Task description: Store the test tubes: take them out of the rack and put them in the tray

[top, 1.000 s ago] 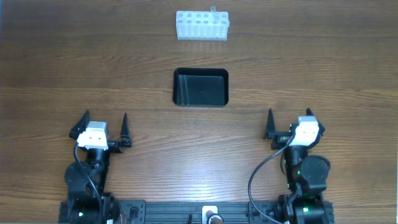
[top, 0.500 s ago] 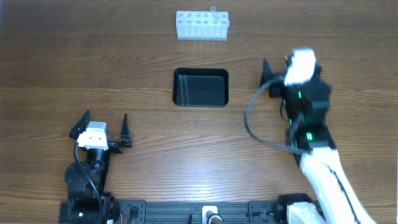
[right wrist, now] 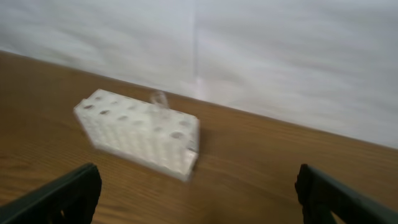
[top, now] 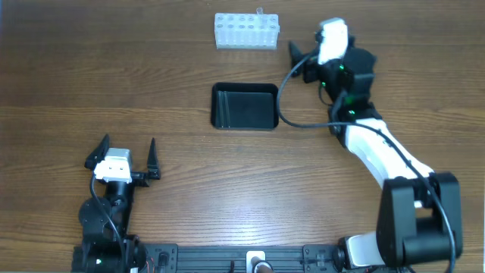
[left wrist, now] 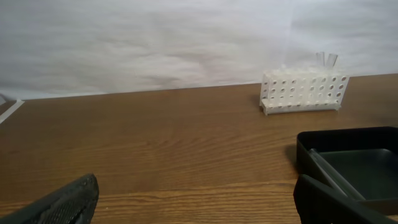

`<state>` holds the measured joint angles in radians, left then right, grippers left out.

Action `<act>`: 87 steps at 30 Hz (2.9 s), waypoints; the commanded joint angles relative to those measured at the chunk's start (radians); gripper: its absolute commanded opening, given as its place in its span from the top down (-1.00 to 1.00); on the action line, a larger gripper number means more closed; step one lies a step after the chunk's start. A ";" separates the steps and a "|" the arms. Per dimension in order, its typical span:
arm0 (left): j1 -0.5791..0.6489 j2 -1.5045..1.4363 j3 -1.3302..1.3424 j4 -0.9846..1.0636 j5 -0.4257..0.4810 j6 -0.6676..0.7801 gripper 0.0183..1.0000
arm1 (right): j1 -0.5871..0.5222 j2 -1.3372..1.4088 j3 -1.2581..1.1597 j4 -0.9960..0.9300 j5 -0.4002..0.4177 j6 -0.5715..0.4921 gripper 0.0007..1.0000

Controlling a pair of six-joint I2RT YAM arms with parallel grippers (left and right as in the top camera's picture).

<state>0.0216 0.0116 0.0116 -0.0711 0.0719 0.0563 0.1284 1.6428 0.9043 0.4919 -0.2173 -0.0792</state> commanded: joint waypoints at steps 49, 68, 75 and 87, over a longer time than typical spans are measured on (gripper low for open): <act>-0.004 -0.009 -0.006 -0.001 0.010 -0.011 -1.00 | 0.235 0.565 0.770 -0.467 0.443 0.243 -0.98; -0.004 -0.009 -0.006 -0.001 0.010 -0.011 -1.00 | 0.255 0.591 0.770 -0.495 0.522 0.220 -0.78; -0.004 -0.009 -0.006 -0.001 0.010 -0.011 -1.00 | 0.254 0.591 0.770 -0.504 0.526 0.220 -0.63; -0.004 -0.009 -0.006 -0.001 0.010 -0.012 -1.00 | 0.251 0.591 0.770 -0.509 0.557 0.221 -0.46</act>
<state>0.0216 0.0116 0.0116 -0.0711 0.0719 0.0563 0.3767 2.2223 1.6516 -0.0158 0.3077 0.1467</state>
